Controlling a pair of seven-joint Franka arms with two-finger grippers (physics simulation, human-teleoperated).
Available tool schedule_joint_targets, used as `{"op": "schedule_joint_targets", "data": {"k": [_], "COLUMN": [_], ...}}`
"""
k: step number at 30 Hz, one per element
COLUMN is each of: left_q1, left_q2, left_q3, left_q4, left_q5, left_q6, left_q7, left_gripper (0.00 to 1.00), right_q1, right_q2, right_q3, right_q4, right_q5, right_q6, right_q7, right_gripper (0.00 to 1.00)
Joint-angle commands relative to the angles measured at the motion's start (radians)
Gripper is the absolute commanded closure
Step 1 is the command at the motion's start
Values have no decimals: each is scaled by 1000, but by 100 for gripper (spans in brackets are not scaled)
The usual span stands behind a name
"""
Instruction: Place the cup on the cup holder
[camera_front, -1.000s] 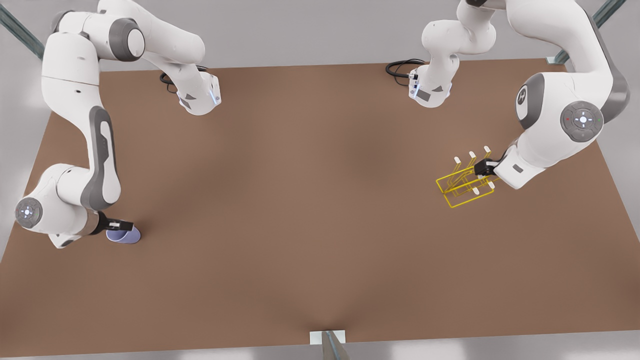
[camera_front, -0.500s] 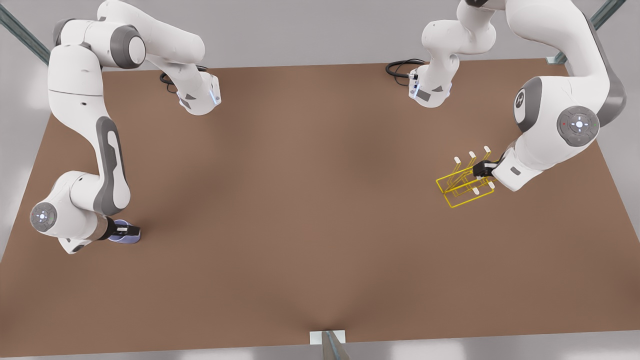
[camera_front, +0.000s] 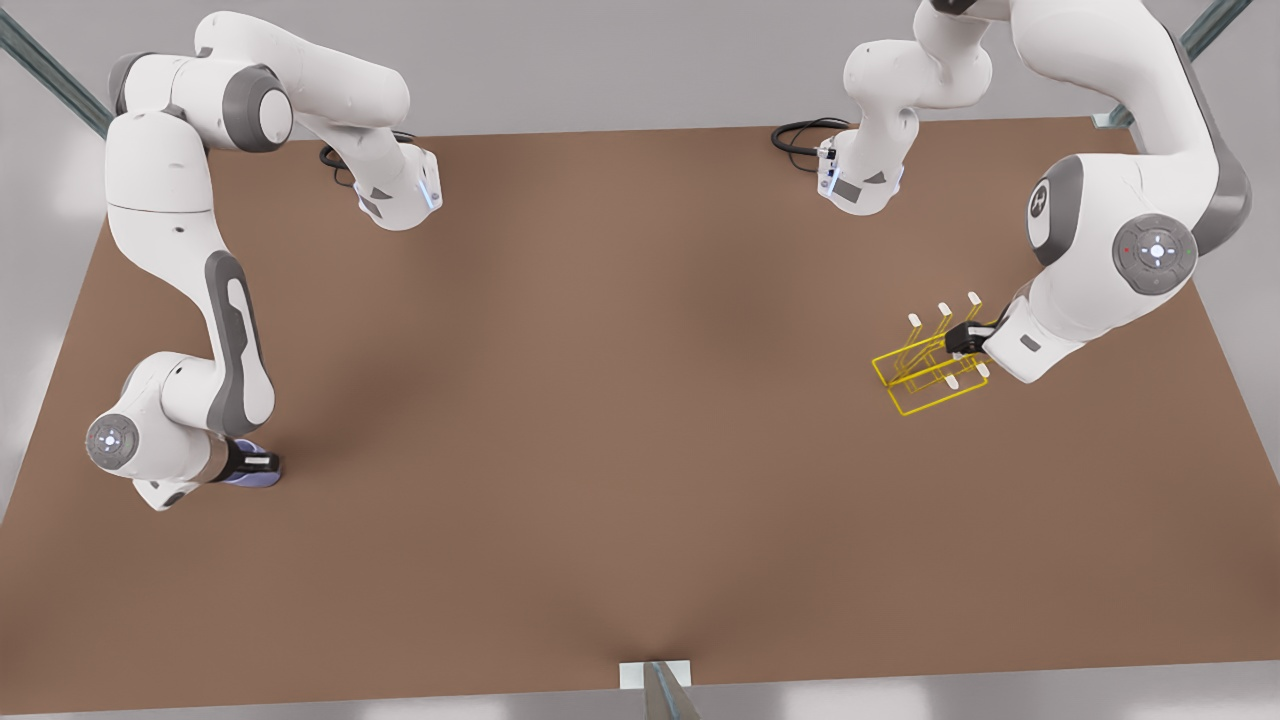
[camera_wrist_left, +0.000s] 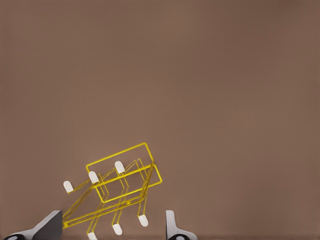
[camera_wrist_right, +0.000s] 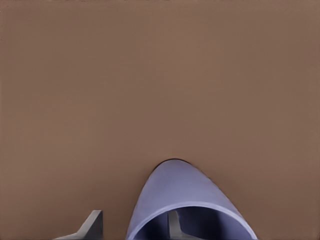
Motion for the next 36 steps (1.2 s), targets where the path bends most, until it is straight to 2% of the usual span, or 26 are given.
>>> {"op": "schedule_joint_targets", "data": {"k": [1,2,4,11,13,15,17,18,20,22,26,28,31,36], "left_q1": [0,0,0,0,0,0,0,0,-3,-5,-5,-3,-3,-5], "left_q2": [1,1,2,2,2,-1,-6,-6,-7,-7,-7,-7,-6,-1], "left_q3": [0,0,0,0,0,0,0,0,0,0,0,0,0,-5], "left_q4": [0,0,0,2,2,2,2,6,11,13,13,13,8,2], "left_q5": [1,1,1,1,2,2,2,2,2,2,2,4,4,2], "left_q6": [2,0,2,2,0,-14,-15,-17,-34,-35,-35,-35,-34,-32], "left_q7": [-1,-1,-1,-1,-3,-4,-7,-11,-27,-34,-32,-30,-30,-141], "left_gripper": [0,0,0,0,0,0,0,0,0,0,0,0,0,0], "right_q1": [0,0,0,0,0,0,-2,0,11,32,95,132,195,409], "right_q2": [-1,-1,1,-15,-19,-25,-22,-19,-16,-4,71,108,188,361], "right_q3": [0,0,0,9,18,55,159,231,287,304,406,426,475,479], "right_q4": [2,0,-1,5,51,95,140,174,177,172,178,185,284,565], "right_q5": [-17,-17,-17,-17,-16,-8,8,79,255,519,841,1056,1161,1191], "right_q6": [21,21,21,-3,-95,-161,-177,-190,-177,-171,20,87,112,207], "right_q7": [-24,-24,-24,-15,2,62,199,-64,91,148,165,150,142,239], "right_gripper": [60,62,79,79,79,79,79,79,79,79,79,79,79,79]}}
